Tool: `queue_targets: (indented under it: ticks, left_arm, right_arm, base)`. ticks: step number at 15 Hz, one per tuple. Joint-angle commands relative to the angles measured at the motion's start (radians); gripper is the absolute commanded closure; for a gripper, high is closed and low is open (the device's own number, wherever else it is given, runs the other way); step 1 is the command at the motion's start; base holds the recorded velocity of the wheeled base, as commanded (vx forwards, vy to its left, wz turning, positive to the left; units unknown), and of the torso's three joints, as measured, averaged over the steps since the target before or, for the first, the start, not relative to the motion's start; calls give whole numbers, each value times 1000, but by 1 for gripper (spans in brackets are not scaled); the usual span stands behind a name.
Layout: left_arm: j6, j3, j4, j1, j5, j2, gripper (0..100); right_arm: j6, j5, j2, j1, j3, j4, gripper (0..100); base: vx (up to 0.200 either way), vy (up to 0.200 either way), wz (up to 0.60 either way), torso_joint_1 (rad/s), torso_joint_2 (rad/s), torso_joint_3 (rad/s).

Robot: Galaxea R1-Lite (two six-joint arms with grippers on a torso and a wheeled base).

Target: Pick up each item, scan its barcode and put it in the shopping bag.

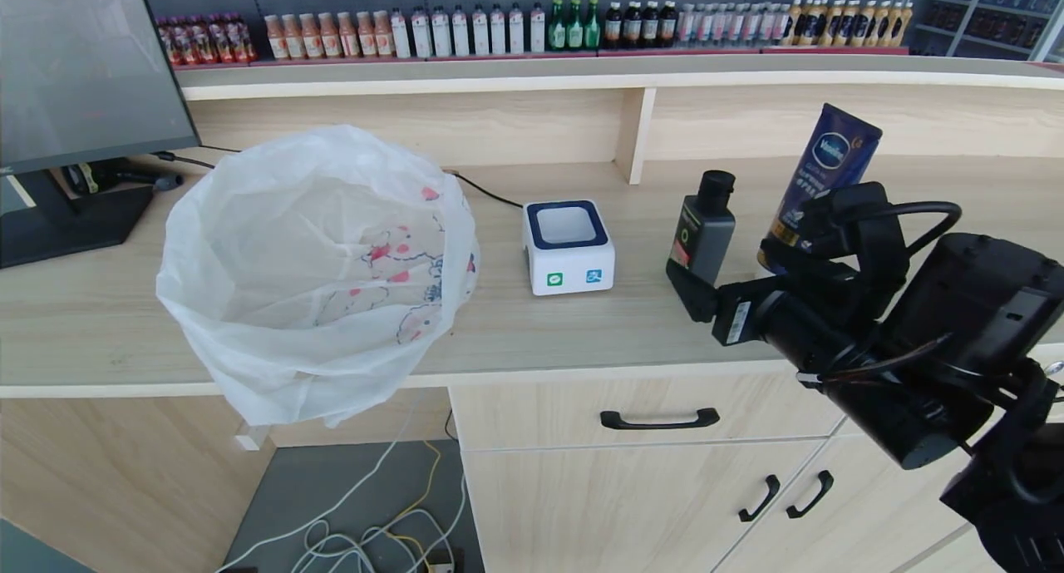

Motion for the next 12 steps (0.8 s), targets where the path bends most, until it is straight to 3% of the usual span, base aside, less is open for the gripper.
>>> queue_targets:
  ticks: [1,5,12]
  left_arm:
    - [0,0,0,0,0,0,0]
    - [0,0,0,0,0,0,0]
    - [0,0,0,0,0,0,0]
  right_arm:
    - [1,-5,81,3,-68,-5,0]
    - [1,-8,136,-12,-178,9,0]
    - [3,-48,143,-59,-183,7,0]
  base:
    - [0,0,0,0,0,0]
    - [0,0,0,0,0,0]
    - [0,0,0,0,0,0]
